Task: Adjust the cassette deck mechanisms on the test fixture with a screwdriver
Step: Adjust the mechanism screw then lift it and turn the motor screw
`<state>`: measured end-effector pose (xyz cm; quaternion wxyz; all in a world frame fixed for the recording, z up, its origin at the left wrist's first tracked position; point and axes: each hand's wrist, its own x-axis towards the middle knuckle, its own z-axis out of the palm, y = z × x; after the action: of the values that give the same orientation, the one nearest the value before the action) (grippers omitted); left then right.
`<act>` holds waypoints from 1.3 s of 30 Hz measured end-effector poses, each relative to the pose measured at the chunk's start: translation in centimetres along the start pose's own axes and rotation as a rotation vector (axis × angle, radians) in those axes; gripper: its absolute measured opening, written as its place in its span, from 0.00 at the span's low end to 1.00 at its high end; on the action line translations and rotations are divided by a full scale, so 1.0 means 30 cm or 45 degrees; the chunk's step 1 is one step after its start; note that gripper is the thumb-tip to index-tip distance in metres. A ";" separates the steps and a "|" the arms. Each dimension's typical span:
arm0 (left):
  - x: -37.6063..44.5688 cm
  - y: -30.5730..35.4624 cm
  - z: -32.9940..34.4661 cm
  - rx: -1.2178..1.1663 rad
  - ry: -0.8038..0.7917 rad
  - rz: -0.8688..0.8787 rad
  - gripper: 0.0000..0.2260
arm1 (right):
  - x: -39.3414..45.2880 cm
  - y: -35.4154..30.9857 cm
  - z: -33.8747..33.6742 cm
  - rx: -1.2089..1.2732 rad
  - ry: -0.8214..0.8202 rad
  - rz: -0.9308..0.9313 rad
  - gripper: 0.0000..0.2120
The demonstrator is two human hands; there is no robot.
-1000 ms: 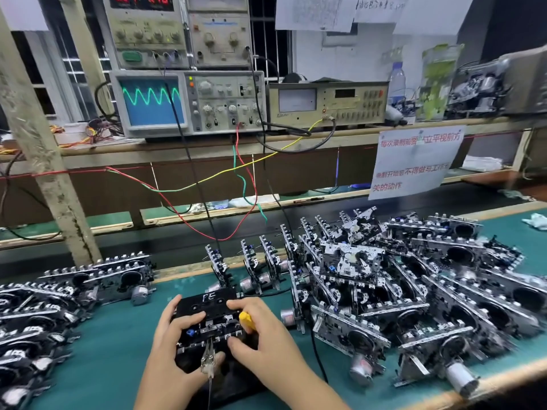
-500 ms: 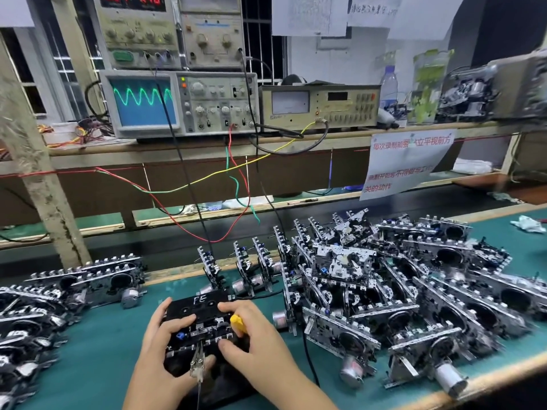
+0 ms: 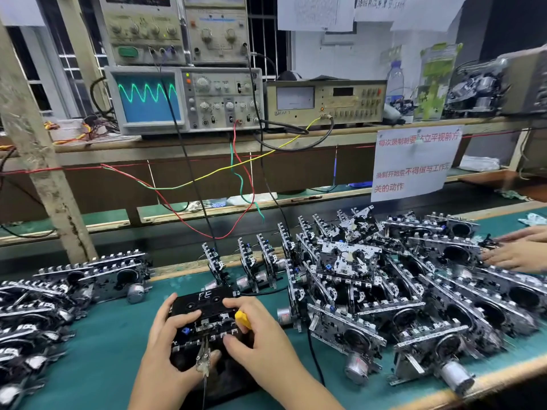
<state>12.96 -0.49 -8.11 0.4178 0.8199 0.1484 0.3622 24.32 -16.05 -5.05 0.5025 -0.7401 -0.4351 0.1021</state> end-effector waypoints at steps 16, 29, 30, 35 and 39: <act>-0.005 0.018 -0.004 0.009 -0.009 -0.054 0.34 | 0.004 0.001 0.003 -0.013 0.017 -0.018 0.21; 0.047 0.027 -0.134 0.139 -0.368 -0.056 0.28 | 0.019 -0.006 0.026 -0.069 0.135 -0.034 0.18; 0.058 0.031 -0.156 0.144 -0.401 -0.058 0.25 | 0.019 -0.010 0.029 -0.093 0.145 -0.029 0.18; 0.172 0.116 -0.143 0.358 -0.391 -0.005 0.07 | 0.004 -0.047 -0.004 -0.182 -0.009 -0.002 0.24; 0.275 0.198 -0.125 0.732 -0.600 -0.054 0.16 | -0.066 -0.070 -0.026 -0.175 -0.110 0.023 0.34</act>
<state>15.65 2.57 1.94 0.2004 0.9614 0.1608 0.0982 22.47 -17.79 -3.50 0.4303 -0.7716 -0.4558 0.1082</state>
